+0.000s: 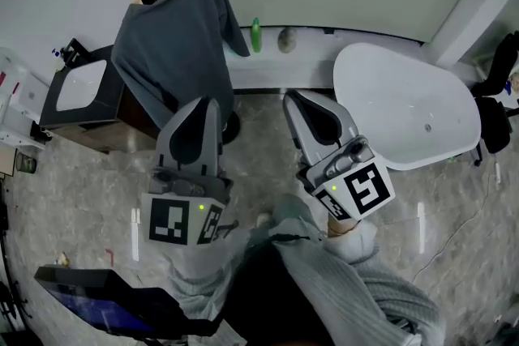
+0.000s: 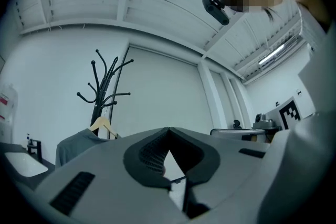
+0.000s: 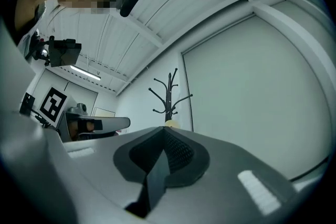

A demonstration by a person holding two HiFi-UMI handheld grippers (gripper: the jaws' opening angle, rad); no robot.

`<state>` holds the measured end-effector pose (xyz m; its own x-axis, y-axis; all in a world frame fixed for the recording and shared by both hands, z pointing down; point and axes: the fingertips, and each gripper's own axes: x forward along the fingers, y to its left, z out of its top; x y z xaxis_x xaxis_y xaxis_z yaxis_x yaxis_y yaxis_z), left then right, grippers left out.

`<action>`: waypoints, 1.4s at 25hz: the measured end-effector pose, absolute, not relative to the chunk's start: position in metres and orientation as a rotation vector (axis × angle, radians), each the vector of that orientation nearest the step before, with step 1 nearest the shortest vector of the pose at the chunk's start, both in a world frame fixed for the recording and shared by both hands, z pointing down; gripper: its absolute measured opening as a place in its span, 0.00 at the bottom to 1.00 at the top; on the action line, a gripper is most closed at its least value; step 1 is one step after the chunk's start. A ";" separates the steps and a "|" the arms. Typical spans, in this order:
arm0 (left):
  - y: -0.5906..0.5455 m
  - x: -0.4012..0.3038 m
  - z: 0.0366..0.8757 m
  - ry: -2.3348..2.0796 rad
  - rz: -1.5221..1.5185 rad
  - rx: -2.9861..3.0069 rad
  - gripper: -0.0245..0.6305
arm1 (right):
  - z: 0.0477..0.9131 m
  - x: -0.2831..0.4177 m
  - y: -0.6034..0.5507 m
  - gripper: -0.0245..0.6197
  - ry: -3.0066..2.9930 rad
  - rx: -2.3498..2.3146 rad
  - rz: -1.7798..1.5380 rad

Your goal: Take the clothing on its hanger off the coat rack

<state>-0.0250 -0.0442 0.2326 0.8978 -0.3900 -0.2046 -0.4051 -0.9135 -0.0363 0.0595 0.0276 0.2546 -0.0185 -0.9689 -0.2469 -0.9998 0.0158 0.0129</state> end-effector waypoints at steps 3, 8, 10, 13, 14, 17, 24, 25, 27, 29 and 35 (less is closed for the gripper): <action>-0.090 0.005 0.239 0.721 0.290 -2.953 0.04 | 0.258 0.101 -0.024 0.04 2.174 -2.008 0.286; -0.164 0.053 0.231 0.902 0.322 -2.836 0.04 | 0.242 0.163 -0.107 0.04 2.335 -1.815 0.397; -0.187 0.071 0.223 0.963 0.303 -2.793 0.04 | 0.233 0.186 -0.138 0.04 2.414 -1.717 0.419; -0.221 0.082 0.214 1.077 0.276 -2.730 0.04 | 0.225 0.207 -0.185 0.04 2.559 -1.552 0.444; -0.232 0.082 0.213 1.119 0.267 -2.710 0.04 | 0.224 0.211 -0.201 0.04 2.611 -1.502 0.456; -0.264 0.070 0.211 1.246 0.198 -2.647 0.04 | 0.222 0.216 -0.247 0.04 2.747 -1.340 0.459; -0.330 0.029 0.207 1.378 0.002 -2.512 0.05 | 0.217 0.207 -0.348 0.05 2.917 -1.061 0.432; -0.339 0.024 0.210 1.369 -0.050 -2.501 0.05 | 0.217 0.204 -0.361 0.05 2.930 -1.037 0.437; -0.358 0.014 0.216 1.352 -0.143 -2.480 0.05 | 0.218 0.198 -0.385 0.06 2.954 -0.984 0.443; -0.376 0.006 0.219 1.328 -0.219 -2.467 0.05 | 0.219 0.193 -0.404 0.09 2.982 -0.924 0.459; -0.420 0.009 0.224 1.184 -0.399 -2.470 0.25 | 0.224 0.187 -0.443 0.23 3.146 -0.719 0.577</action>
